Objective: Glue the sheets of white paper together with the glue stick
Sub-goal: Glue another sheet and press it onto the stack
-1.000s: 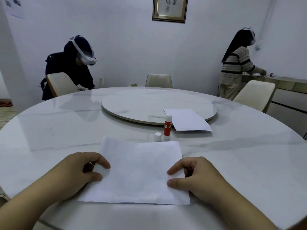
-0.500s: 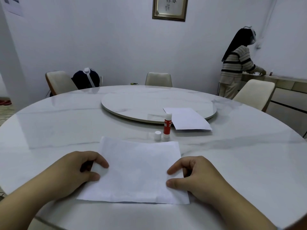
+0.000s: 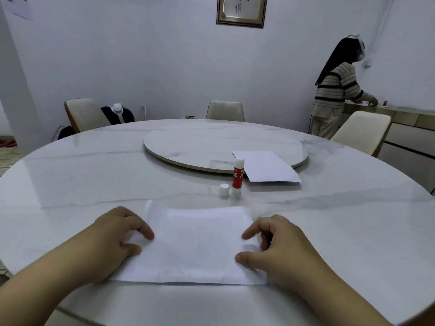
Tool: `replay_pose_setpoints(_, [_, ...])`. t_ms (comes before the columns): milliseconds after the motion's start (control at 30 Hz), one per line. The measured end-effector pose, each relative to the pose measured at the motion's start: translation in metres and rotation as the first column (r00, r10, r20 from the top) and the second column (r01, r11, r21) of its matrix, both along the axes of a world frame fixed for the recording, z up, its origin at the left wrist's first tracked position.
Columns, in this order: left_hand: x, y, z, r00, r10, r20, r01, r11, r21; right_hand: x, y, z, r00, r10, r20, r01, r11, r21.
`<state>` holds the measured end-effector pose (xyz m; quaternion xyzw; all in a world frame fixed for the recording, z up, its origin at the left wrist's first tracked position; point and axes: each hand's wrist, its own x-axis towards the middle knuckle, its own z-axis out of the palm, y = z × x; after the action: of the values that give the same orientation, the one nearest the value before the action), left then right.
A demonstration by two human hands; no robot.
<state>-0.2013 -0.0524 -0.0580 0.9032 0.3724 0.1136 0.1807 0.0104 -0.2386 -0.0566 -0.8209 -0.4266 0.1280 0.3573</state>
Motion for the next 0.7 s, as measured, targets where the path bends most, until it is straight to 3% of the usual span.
replay_pose_setpoints(100, [0.014,-0.013,-0.001,0.999,0.036,-0.034,-0.028,0.979,0.203,-0.005,0.009,0.004,0.962,-0.025,0.270,0.014,0.999,0.040])
replay_pose_setpoints(167, [0.027,-0.025,-0.003,0.999,0.012,0.047,-0.020,0.987,0.160,-0.014,0.026,0.005,0.930,0.051,0.364,-0.068,0.997,0.033])
replay_pose_setpoints(233, [0.038,-0.033,-0.010,0.999,-0.031,0.019,0.029,0.994,0.105,-0.025,0.044,-0.002,0.919,0.193,0.343,-0.151,0.978,-0.144])
replay_pose_setpoints(333, [0.043,-0.030,-0.022,0.987,-0.044,-0.156,0.068,0.986,0.152,-0.025,0.055,-0.016,0.894,0.322,0.312,-0.180,0.895,-0.408])
replay_pose_setpoints(700, [0.039,-0.029,-0.024,0.978,-0.003,-0.208,0.032,0.990,0.135,0.000,0.029,-0.018,0.899,0.240,0.366,-0.042,0.880,-0.474])
